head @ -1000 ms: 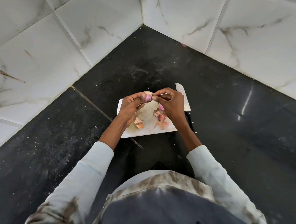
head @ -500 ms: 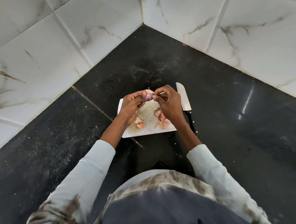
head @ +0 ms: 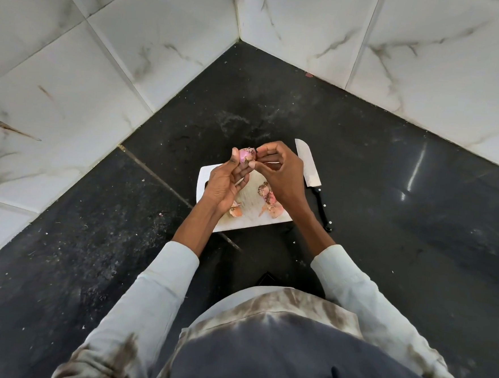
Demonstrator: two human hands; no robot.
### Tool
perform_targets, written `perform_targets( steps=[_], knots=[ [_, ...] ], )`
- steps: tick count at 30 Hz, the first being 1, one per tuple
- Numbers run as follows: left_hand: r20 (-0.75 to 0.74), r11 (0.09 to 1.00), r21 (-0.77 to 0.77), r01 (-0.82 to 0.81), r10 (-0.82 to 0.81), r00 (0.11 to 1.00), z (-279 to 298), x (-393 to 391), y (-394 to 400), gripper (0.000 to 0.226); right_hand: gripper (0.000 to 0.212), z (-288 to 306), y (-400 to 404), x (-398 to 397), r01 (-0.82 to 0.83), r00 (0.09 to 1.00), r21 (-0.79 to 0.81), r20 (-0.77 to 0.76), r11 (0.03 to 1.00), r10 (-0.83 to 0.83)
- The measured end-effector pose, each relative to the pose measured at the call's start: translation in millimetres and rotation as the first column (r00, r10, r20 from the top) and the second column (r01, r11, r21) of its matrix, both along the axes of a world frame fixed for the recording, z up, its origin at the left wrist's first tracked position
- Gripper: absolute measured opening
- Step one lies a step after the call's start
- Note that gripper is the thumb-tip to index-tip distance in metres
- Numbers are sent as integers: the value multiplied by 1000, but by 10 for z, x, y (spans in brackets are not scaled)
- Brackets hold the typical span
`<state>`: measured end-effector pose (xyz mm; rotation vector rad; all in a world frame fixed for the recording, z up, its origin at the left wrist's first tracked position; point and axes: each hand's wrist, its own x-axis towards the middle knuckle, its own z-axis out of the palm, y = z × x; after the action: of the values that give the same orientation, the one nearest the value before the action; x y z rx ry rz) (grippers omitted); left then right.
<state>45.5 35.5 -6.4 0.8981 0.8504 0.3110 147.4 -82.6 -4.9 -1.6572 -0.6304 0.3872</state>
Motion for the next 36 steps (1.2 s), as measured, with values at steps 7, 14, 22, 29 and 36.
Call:
perform_targets(
  steps=[7, 14, 22, 29, 36],
  knots=[
    [-3, 998, -9, 56, -56, 998, 7, 13, -33, 40, 23, -3, -16, 3, 43, 996, 8, 72, 999, -43],
    [-1, 998, -21, 57, -57, 998, 36, -20, -8, 26, 19, -21, -6, -26, 67, 994, 2, 85, 998, -67],
    [24, 995, -63, 73, -71, 997, 30, -37, -36, 40, 12, -25, -25, 8, 78, 990, 2, 120, 997, -78],
    [16, 996, -51, 80, -79, 997, 34, -14, -56, 37, 22, 43, -9, -17, 36, 984, -36, 173, 999, -30],
    [-17, 996, 53, 66, -65, 998, 11, -25, -40, 30, 16, 67, -1, -40, 51, 977, -36, 211, 998, -42]
  ],
)
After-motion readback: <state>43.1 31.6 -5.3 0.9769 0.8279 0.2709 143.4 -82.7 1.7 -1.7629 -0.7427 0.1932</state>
